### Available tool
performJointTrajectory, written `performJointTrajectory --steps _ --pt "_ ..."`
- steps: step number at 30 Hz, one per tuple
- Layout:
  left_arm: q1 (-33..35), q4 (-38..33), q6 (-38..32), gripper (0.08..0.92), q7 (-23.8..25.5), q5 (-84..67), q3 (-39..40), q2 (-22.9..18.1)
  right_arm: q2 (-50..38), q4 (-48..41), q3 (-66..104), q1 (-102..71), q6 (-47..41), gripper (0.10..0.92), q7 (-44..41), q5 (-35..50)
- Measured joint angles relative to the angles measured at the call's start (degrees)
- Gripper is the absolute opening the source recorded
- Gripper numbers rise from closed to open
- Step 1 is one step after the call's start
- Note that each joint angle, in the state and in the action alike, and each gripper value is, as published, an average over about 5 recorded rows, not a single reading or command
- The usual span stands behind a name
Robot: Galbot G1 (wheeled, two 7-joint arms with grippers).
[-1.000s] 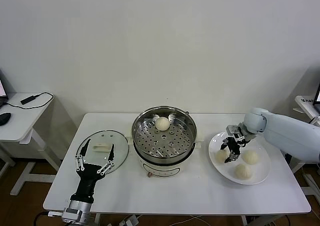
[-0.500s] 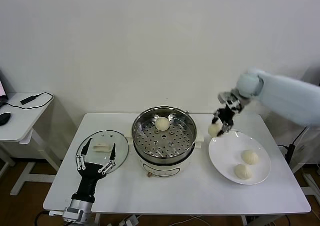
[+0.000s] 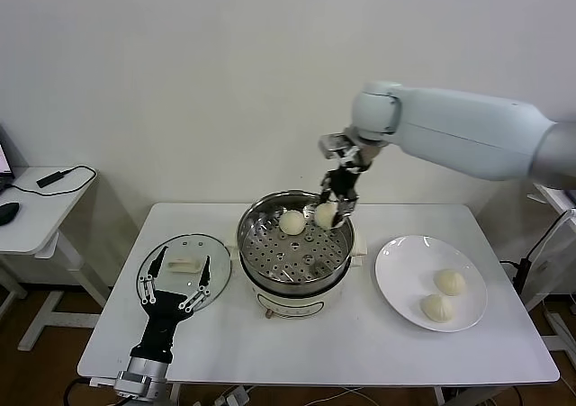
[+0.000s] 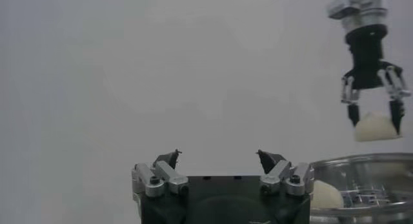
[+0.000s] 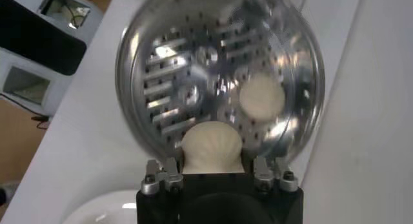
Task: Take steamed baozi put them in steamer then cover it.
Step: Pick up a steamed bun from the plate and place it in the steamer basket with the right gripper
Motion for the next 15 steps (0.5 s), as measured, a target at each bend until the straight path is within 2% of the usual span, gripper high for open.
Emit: performJointTrajectory --steps 15 --pt "-0.3 0.2 0.0 0.823 -0.1 -0.1 0.3 0.1 10.7 -3.6 -3.3 -4.3 -3.2 0.597 7.1 3.1"
